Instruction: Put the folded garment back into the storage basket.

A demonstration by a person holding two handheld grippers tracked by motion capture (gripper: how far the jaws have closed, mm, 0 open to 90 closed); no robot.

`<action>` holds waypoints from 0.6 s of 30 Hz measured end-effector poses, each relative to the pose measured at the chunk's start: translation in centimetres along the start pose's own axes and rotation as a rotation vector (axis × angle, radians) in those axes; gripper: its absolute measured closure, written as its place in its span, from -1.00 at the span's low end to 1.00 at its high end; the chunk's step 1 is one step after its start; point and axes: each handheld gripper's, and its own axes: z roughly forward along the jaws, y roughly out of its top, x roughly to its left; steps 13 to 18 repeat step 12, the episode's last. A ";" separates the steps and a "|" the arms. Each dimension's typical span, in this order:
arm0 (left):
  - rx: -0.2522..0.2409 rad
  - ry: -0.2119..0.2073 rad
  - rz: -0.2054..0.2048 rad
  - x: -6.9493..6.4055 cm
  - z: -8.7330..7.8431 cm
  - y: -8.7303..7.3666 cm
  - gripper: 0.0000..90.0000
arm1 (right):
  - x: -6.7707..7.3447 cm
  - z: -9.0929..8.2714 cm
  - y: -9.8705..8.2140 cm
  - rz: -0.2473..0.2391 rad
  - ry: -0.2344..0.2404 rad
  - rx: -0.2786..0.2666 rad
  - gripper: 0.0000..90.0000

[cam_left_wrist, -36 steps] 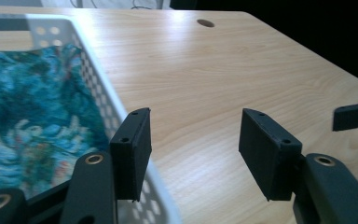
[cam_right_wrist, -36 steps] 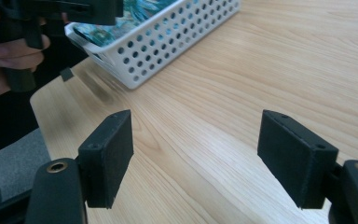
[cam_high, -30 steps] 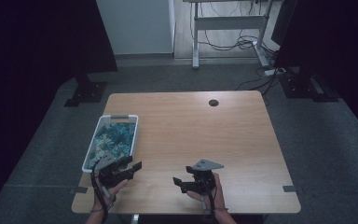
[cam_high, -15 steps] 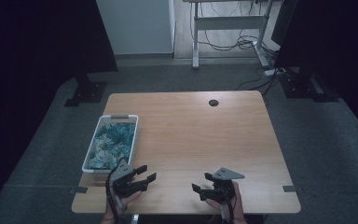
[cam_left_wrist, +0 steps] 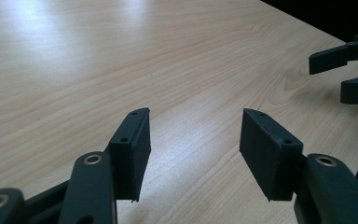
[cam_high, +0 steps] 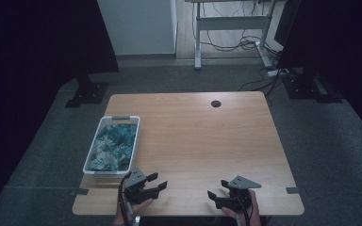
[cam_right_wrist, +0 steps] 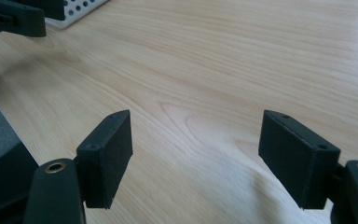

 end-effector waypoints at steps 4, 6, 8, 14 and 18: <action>0.009 0.001 0.013 -0.3 0.4 -0.2 -0.05 | -0.4 -0.3 -0.8 0.009 -0.011 0.007 -0.44; 0.009 0.002 0.013 -0.4 0.4 -0.2 -0.05 | -0.4 -0.3 -0.9 0.011 -0.012 0.010 -0.44; 0.009 0.004 0.014 -0.4 0.5 -0.2 -0.05 | -0.4 -0.3 -0.9 0.011 -0.012 0.011 -0.44; 0.009 0.008 0.012 -0.3 0.5 -0.2 -0.05 | -0.3 -0.2 -1.0 0.008 -0.012 0.014 -0.46; 0.009 0.008 0.012 -0.3 0.5 -0.2 -0.05 | -0.3 -0.2 -1.0 0.008 -0.012 0.014 -0.46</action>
